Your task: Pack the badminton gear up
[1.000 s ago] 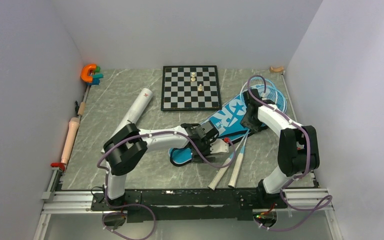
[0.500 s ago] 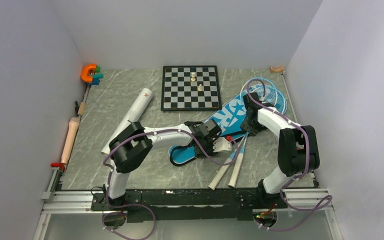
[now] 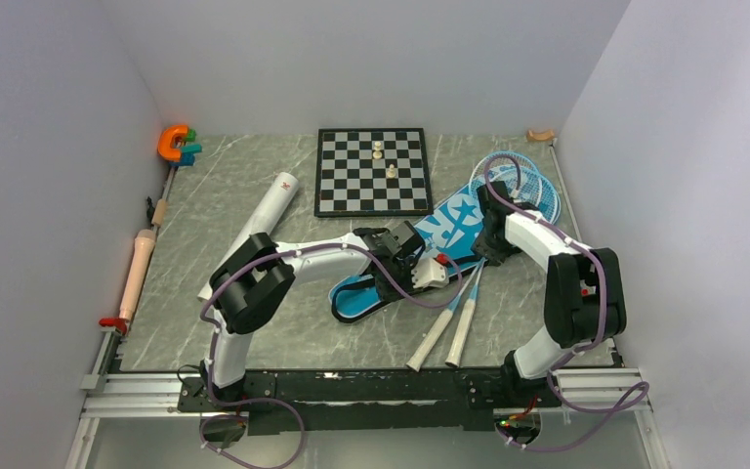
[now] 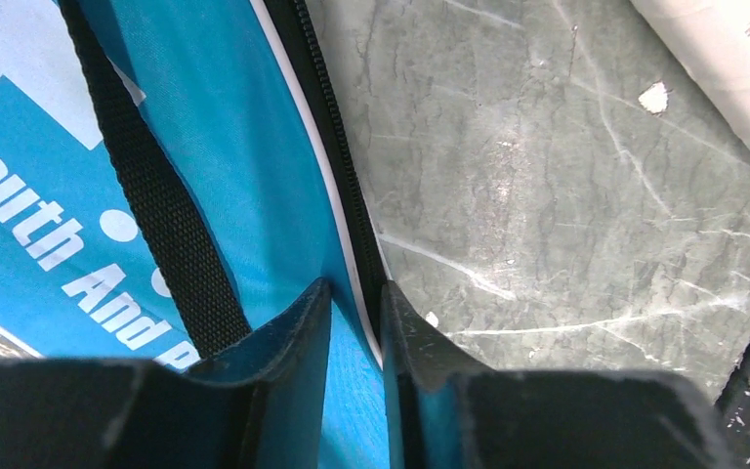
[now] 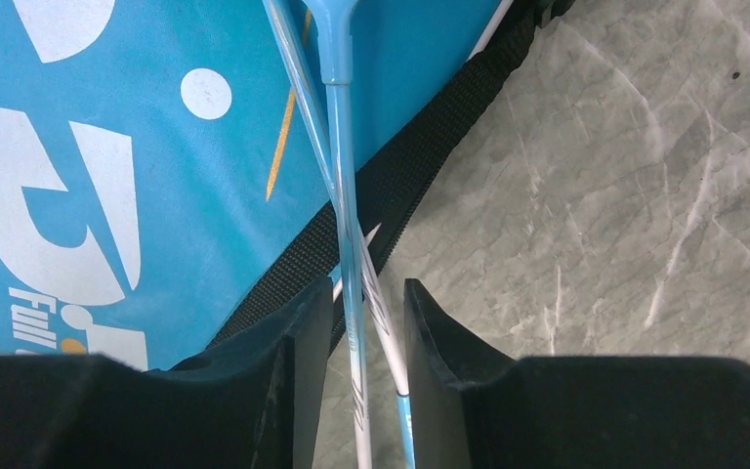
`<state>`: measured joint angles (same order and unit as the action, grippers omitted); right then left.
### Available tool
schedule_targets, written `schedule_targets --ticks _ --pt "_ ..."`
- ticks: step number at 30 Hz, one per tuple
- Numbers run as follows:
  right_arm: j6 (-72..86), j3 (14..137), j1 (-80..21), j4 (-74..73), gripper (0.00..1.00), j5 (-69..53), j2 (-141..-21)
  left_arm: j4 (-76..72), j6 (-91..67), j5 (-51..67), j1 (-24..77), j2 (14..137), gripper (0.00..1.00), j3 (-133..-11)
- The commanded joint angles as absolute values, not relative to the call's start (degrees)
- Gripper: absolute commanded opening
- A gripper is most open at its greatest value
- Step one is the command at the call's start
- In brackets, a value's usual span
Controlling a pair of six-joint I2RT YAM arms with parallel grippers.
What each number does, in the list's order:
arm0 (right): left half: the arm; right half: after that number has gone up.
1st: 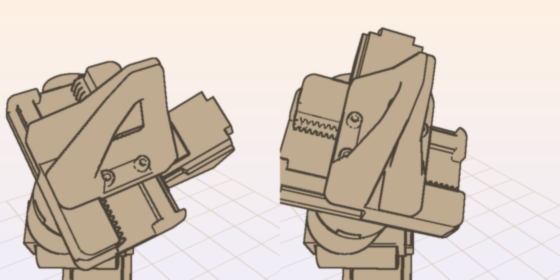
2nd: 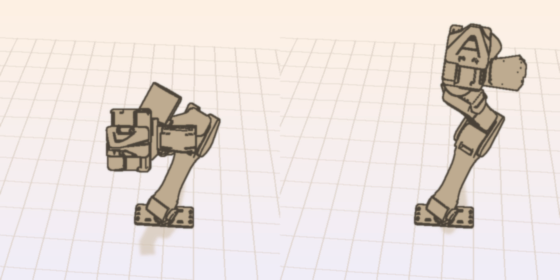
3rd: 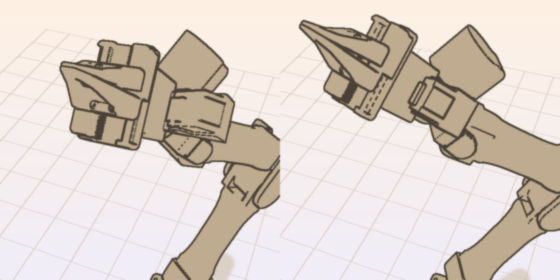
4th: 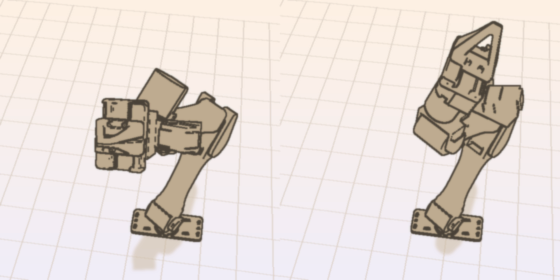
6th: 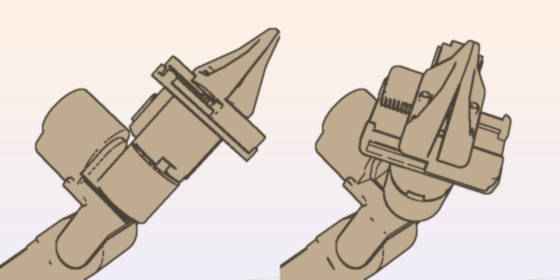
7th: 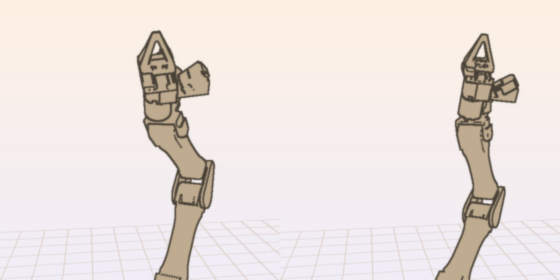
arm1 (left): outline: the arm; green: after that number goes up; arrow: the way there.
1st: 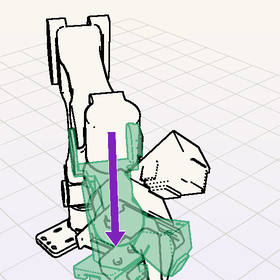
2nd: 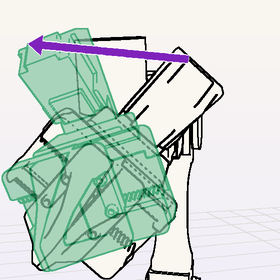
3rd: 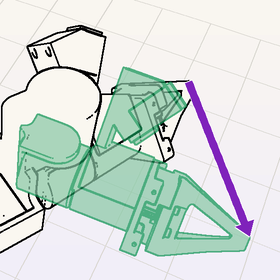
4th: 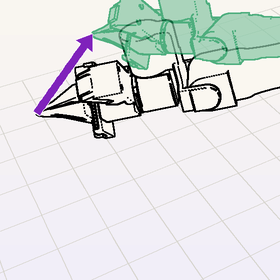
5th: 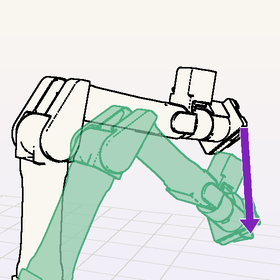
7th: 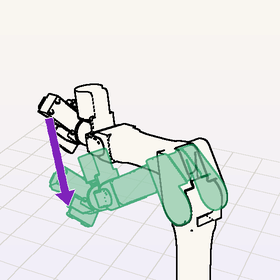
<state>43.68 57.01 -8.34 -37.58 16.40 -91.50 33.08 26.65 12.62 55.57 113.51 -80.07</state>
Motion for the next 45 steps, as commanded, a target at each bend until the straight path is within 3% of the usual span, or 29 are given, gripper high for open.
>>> schedule_targets --ticks 1,5,12,21,28,36,45 --pt "43.07 56.59 -8.07 -37.64 0.36 18.51 -88.40 33.45 25.61 13.15 54.89 114.83 0.25 -81.43" --pt "43.07 56.30 -7.76 -38.78 0.36 19.35 -87.83 34.04 23.63 11.68 53.90 116.03 0.00 -83.44" --pt "43.21 54.81 -6.56 -39.32 0.36 19.50 -87.58 35.13 19.70 7.00 51.98 113.11 0.00 -84.33" --pt "43.34 56.58 -4.75 -42.90 0.39 19.66 -84.20 37.46 17.61 0.21 51.24 100.09 0.00 -82.89" --pt "47.15 59.41 -4.47 -45.38 0.63 11.75 -73.96 41.90 18.16 -4.13 51.24 92.00 0.00 -83.96" --pt "63.83 53.93 -11.27 -38.44 0.74 -7.18 -63.10 42.97 17.84 -4.55 51.26 90.90 0.00 -83.18" --pt "84.34 43.97 -25.79 -32.86 0.88 -2.28 -59.07 43.68 18.24 -3.69 51.22 92.32 0.00 -84.52"
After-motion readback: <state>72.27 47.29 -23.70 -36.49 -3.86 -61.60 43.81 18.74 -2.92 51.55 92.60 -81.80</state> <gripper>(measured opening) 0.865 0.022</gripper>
